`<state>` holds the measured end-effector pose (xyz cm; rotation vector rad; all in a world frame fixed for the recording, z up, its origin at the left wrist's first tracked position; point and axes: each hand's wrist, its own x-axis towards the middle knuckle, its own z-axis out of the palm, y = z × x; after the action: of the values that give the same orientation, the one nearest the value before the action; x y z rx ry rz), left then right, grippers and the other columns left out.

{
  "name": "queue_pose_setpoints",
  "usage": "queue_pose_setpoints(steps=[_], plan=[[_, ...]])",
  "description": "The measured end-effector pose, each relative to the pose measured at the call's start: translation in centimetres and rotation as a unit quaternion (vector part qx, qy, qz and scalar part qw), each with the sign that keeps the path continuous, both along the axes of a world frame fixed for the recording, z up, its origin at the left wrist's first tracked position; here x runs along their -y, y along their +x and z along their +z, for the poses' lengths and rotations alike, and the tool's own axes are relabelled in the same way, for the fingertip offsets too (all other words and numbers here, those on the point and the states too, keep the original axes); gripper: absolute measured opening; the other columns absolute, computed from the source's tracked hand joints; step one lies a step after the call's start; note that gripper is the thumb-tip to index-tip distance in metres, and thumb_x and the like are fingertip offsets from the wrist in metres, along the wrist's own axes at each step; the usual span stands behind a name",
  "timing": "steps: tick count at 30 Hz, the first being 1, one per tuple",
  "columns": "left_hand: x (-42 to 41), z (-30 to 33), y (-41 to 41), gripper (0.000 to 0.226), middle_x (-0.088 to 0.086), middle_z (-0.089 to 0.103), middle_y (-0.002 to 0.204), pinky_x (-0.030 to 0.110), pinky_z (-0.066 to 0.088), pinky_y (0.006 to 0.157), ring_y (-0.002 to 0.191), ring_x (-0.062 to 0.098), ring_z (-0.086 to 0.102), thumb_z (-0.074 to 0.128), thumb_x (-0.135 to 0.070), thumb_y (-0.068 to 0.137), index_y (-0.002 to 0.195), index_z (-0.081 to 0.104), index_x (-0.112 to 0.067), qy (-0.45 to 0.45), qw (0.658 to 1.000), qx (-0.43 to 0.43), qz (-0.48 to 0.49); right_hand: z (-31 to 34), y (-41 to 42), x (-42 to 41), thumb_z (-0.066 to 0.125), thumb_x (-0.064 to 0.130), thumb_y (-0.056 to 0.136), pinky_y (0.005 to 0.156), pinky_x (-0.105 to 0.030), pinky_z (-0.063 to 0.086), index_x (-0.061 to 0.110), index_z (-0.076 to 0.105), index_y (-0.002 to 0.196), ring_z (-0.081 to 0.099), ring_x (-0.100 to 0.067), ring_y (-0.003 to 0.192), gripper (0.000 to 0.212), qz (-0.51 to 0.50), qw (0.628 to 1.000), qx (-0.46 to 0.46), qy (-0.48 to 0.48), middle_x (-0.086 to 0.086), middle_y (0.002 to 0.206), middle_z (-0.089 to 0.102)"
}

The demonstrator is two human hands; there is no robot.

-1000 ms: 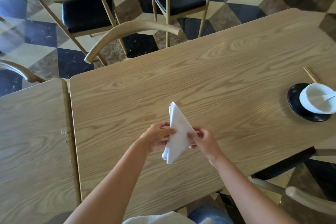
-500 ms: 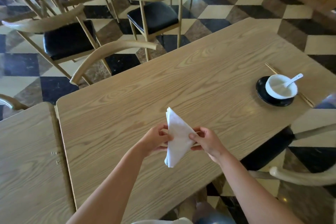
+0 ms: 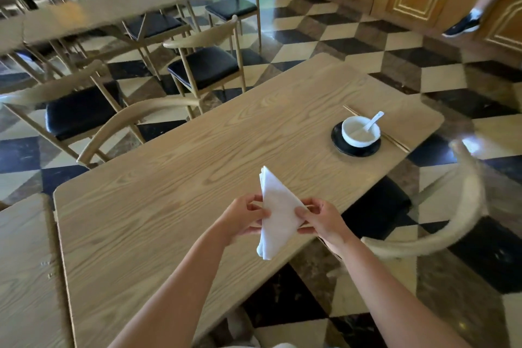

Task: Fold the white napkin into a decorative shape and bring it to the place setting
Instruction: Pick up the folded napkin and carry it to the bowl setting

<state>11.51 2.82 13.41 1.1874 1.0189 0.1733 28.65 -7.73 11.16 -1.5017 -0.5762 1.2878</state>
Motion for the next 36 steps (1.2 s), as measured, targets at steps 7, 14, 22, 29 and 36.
queue_pose_setpoints(steps=[7, 14, 22, 29, 36], plan=[[9.9, 0.3, 8.1, 0.031, 0.006, 0.06, 0.088, 0.026, 0.055, 0.065, 0.077, 0.016, 0.063, 0.061, -0.003, 0.087, 0.117, 0.056, -0.007, -0.013, 1.0, 0.01, 0.024, 0.8, 7.7, 9.4, 0.062, 0.009, 0.088, 0.058, -0.029, 0.058, -0.002, 0.058, 0.103, 0.064, -0.021, 0.073, 0.019, -0.014, 1.0, 0.003, 0.003, -0.012, 0.085, 0.062], [15.8, 1.8, 16.1, 0.024, 0.005, 0.063, 0.086, 0.027, 0.056, 0.065, 0.074, 0.014, 0.063, 0.06, -0.005, 0.088, 0.112, 0.059, -0.01, -0.007, 0.999, 0.036, 0.016, 2.3, 15.8, 15.8, 0.066, 0.013, 0.085, 0.065, -0.035, 0.059, -0.001, 0.058, 0.107, 0.067, -0.024, 0.077, 0.027, -0.031, 0.999, 0.007, 0.01, -0.015, 0.091, 0.064], [15.3, 2.4, 24.4, 0.02, 0.004, 0.068, 0.095, 0.026, 0.056, 0.066, 0.082, 0.014, 0.067, 0.059, -0.008, 0.089, 0.108, 0.06, -0.015, 0.009, 0.998, 0.042, 0.035, 3.2, 24.0, 14.9, 0.067, 0.016, 0.085, 0.066, -0.034, 0.059, 0.004, 0.06, 0.105, 0.067, -0.028, 0.091, 0.025, -0.044, 0.999, 0.025, 0.02, -0.019, 0.101, 0.066], [11.5, 2.0, 34.7, 0.018, 0.007, 0.071, 0.092, 0.025, 0.055, 0.061, 0.081, 0.016, 0.069, 0.059, -0.006, 0.088, 0.106, 0.063, -0.008, 0.003, 0.995, 0.072, 0.073, 4.7, 34.0, 10.3, 0.061, 0.008, 0.088, 0.061, -0.029, 0.058, 0.001, 0.063, 0.102, 0.068, -0.023, 0.079, 0.016, -0.08, 0.996, 0.03, -0.011, -0.013, 0.088, 0.068], [6.9, 2.4, 44.2, 0.023, 0.012, 0.07, 0.099, 0.033, 0.054, 0.071, 0.091, 0.024, 0.067, 0.06, -0.005, 0.088, 0.11, 0.062, -0.003, -0.01, 0.99, 0.093, 0.108, 6.0, 43.7, 4.9, 0.061, 0.007, 0.086, 0.057, -0.023, 0.055, 0.0, 0.062, 0.107, 0.068, -0.023, 0.079, 0.022, -0.081, 0.995, 0.06, -0.02, -0.017, 0.097, 0.068]])
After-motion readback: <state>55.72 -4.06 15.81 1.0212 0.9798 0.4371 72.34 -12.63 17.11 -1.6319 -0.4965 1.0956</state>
